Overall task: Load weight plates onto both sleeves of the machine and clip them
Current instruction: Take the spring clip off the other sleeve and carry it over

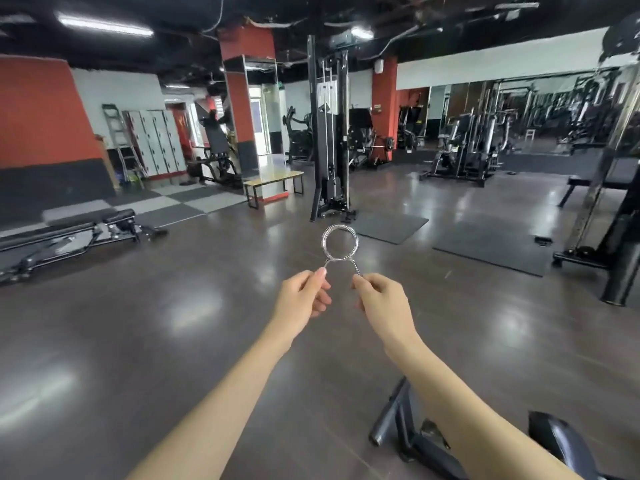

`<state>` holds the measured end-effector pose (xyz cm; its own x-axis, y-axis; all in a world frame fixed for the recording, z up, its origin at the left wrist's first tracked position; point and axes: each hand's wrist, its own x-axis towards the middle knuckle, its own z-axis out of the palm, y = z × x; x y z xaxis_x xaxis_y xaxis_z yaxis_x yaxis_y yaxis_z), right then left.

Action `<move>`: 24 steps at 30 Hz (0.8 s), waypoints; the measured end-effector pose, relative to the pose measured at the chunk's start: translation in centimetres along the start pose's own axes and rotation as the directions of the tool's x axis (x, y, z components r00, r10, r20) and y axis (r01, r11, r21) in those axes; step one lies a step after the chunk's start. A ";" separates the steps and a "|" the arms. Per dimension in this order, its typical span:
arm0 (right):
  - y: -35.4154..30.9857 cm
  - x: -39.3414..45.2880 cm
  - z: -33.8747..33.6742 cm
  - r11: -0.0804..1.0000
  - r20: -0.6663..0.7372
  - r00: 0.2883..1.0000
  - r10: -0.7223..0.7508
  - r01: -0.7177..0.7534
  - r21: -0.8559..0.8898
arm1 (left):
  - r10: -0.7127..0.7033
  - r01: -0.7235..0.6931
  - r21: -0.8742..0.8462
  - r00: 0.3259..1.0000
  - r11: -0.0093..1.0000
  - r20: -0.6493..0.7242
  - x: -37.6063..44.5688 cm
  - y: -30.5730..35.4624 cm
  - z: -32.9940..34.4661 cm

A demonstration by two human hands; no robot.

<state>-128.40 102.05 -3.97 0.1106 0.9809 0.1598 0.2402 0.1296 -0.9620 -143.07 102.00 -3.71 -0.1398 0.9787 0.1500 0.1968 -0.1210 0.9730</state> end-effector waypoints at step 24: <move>9.2 63.4 14.0 0.825 -0.231 0.940 -0.253 0.085 -0.559 | -0.194 0.566 -0.668 0.813 0.483 0.548 71.0 -8.0 13.5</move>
<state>-132.69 167.45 -5.83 0.2658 0.8556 0.4442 0.7462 0.1091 -0.6567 -141.48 174.67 -3.26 0.3802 0.9104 -0.1633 -0.6323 0.3847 0.6724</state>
